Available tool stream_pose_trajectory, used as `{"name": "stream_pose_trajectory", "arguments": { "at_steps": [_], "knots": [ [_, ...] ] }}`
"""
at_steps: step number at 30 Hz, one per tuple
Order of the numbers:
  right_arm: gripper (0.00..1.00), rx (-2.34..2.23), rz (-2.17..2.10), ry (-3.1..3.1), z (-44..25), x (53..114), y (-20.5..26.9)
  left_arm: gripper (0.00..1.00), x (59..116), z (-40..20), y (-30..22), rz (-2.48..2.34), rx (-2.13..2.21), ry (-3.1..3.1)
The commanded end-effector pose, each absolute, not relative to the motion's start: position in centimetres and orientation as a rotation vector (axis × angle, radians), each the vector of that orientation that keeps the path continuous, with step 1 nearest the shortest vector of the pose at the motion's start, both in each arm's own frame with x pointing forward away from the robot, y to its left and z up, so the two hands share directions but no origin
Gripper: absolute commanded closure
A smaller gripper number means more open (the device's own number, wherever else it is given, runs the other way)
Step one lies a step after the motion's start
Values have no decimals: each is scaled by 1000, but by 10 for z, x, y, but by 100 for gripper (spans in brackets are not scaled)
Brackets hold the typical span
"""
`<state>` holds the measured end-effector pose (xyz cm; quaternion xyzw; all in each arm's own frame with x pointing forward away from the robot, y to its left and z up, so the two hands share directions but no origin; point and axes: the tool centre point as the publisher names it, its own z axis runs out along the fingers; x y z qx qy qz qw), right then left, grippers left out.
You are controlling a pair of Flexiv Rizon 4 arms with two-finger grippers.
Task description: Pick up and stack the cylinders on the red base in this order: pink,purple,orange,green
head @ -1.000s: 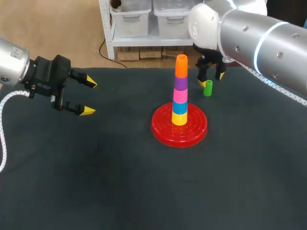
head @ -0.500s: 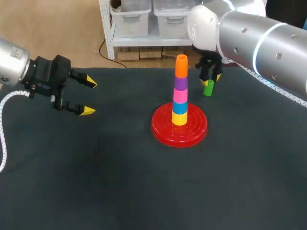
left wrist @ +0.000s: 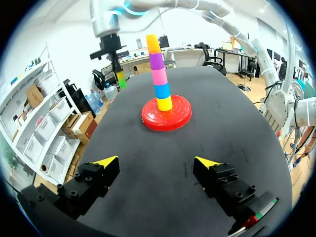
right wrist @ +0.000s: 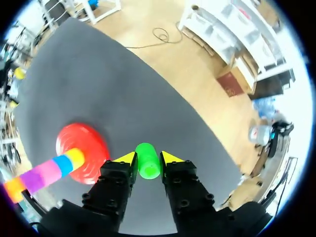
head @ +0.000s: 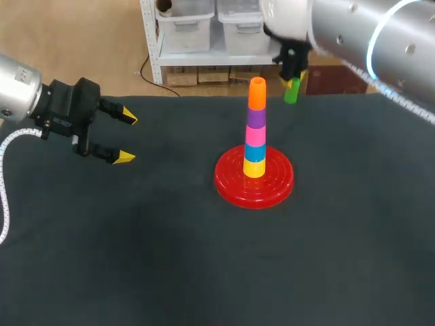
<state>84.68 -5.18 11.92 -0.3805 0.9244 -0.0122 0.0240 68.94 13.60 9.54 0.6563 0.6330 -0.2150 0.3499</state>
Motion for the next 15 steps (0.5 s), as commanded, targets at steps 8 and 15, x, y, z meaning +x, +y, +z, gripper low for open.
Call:
{"name": "stream_pose_trajectory", "arguments": {
  "at_steps": [8, 15],
  "knots": [
    [100, -1352, -91, 2554, 265, 734, -26, 0, 688, 95, 136, -554, 1697, 1636],
    [100, -1404, -103, 2499, 298, 694, -5, 0, 688, 95, 136, -554, 1697, 1636]
  ]
}}
